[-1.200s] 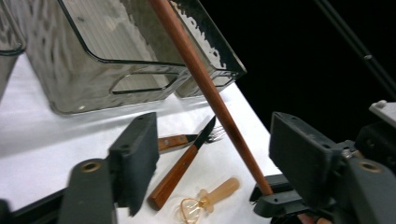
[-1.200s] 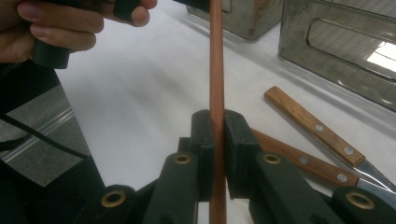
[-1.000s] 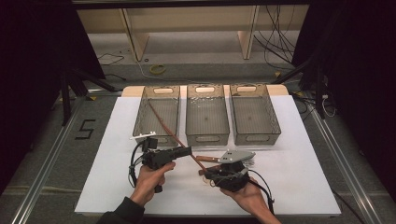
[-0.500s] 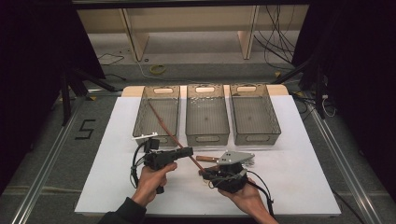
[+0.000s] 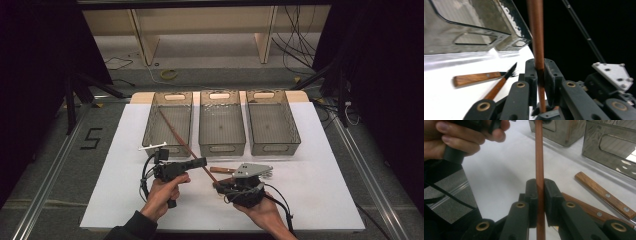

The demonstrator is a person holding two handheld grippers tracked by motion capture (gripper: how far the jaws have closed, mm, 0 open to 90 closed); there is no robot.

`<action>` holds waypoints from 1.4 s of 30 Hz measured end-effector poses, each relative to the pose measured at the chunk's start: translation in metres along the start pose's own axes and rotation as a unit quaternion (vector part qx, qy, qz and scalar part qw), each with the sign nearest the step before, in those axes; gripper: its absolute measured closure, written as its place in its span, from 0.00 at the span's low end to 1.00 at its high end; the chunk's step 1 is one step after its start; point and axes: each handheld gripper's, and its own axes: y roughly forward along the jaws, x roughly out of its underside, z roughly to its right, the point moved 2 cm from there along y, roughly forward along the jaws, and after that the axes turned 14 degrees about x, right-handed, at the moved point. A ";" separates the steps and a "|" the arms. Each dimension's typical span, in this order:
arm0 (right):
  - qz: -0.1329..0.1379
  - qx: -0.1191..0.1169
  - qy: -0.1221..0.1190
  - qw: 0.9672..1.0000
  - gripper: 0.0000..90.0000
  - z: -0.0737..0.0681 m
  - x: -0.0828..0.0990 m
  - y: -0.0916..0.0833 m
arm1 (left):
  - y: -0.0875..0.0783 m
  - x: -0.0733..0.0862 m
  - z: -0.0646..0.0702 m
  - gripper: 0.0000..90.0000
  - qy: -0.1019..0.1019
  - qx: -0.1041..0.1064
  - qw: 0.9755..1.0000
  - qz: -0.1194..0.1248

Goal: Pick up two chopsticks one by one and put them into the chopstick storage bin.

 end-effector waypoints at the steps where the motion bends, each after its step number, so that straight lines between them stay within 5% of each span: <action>1: 0.000 0.002 0.000 1.000 0.91 0.000 0.000 0.000 | 0.000 0.000 0.001 0.93 0.000 0.000 1.000 0.001; 10: 0.004 -0.009 0.009 1.000 0.68 0.009 0.001 -0.006 | -0.006 -0.007 0.005 0.93 0.029 -0.024 0.999 -0.004; 20: -0.015 0.010 0.006 1.000 0.48 0.028 0.006 -0.016 | -0.027 -0.028 0.010 0.93 0.058 -0.064 0.996 -0.003; 32: -0.032 0.024 0.014 0.999 0.42 0.045 0.018 -0.025 | -0.051 -0.065 0.018 0.93 0.075 -0.097 0.992 -0.005; 42: -0.037 0.026 0.013 0.999 0.38 0.046 0.025 -0.027 | -0.063 -0.111 0.027 0.93 0.089 -0.120 0.989 0.004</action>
